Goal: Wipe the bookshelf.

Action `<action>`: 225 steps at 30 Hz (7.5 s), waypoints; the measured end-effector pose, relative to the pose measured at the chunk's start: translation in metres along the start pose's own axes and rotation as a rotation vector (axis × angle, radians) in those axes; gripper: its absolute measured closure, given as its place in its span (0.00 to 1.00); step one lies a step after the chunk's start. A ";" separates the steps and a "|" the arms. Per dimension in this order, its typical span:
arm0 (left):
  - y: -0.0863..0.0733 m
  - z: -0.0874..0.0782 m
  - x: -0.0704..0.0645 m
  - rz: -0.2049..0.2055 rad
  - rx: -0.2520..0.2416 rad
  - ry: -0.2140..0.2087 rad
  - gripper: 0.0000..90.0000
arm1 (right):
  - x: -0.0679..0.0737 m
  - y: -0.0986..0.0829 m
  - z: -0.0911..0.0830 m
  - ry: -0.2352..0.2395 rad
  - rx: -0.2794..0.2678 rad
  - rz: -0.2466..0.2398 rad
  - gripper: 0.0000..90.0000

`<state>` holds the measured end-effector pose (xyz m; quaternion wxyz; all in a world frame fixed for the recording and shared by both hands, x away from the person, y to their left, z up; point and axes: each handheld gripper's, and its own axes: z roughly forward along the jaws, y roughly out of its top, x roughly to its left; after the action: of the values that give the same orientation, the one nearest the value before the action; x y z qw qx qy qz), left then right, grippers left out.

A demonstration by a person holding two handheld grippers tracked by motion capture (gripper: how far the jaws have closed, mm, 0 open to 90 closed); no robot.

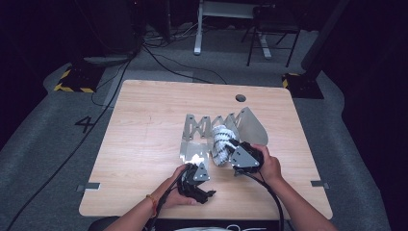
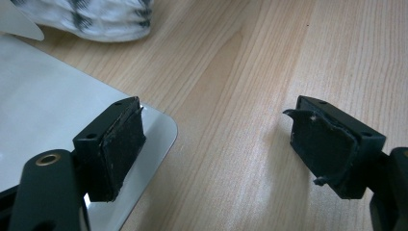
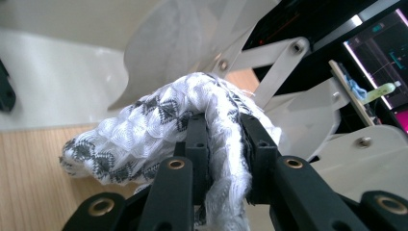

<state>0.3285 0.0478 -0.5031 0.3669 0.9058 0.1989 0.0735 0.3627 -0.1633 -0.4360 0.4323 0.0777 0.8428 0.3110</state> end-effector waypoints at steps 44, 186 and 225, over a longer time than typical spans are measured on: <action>0.000 0.000 0.000 0.004 -0.002 0.001 0.21 | -0.021 0.009 -0.032 -0.134 -0.141 0.083 0.85; -0.002 -0.052 0.038 -0.173 -0.094 0.329 0.33 | 0.033 0.032 -0.034 0.244 -0.354 -0.079 0.86; -0.016 -0.028 0.045 -0.116 0.058 0.232 0.23 | 0.055 0.021 -0.002 0.417 -0.213 -0.017 0.85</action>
<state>0.3567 0.0944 -0.4951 0.3186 0.8884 0.2939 0.1508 0.3245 -0.1259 -0.4602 0.2574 -0.0415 0.8769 0.4039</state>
